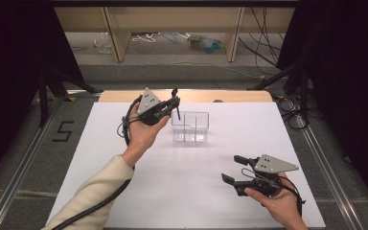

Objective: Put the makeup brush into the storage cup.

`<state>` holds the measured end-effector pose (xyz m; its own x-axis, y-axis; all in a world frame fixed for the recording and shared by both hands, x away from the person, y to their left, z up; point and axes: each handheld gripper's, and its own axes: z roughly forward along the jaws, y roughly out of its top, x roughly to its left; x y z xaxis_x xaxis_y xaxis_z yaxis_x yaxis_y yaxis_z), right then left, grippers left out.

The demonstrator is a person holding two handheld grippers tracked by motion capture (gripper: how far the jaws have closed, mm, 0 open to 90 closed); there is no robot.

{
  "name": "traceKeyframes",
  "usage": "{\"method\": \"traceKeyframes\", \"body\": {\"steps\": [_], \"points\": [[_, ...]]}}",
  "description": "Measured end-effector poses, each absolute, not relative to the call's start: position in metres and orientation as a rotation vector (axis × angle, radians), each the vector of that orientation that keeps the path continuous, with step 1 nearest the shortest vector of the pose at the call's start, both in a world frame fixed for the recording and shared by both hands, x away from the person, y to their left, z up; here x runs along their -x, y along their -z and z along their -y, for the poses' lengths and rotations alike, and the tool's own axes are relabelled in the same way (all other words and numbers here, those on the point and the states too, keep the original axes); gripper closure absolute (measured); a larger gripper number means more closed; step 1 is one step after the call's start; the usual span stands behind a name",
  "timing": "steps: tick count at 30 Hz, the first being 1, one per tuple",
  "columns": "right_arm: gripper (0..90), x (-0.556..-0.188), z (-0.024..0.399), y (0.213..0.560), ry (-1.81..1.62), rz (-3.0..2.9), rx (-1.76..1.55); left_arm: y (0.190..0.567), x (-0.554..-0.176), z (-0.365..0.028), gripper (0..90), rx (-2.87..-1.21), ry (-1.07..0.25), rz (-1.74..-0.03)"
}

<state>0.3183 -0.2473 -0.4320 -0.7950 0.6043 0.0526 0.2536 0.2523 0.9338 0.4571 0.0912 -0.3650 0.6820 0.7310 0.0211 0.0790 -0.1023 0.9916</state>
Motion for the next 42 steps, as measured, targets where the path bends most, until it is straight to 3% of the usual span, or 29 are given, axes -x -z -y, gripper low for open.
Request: {"method": "traceKeyframes", "body": {"steps": [42], "points": [[23.1, -0.3189, 0.2469, 0.4328, -1.559, -2.209, -0.796, 0.3732, -0.4670, -0.0878, 85.2, -1.615, -0.630, -0.688]]}}
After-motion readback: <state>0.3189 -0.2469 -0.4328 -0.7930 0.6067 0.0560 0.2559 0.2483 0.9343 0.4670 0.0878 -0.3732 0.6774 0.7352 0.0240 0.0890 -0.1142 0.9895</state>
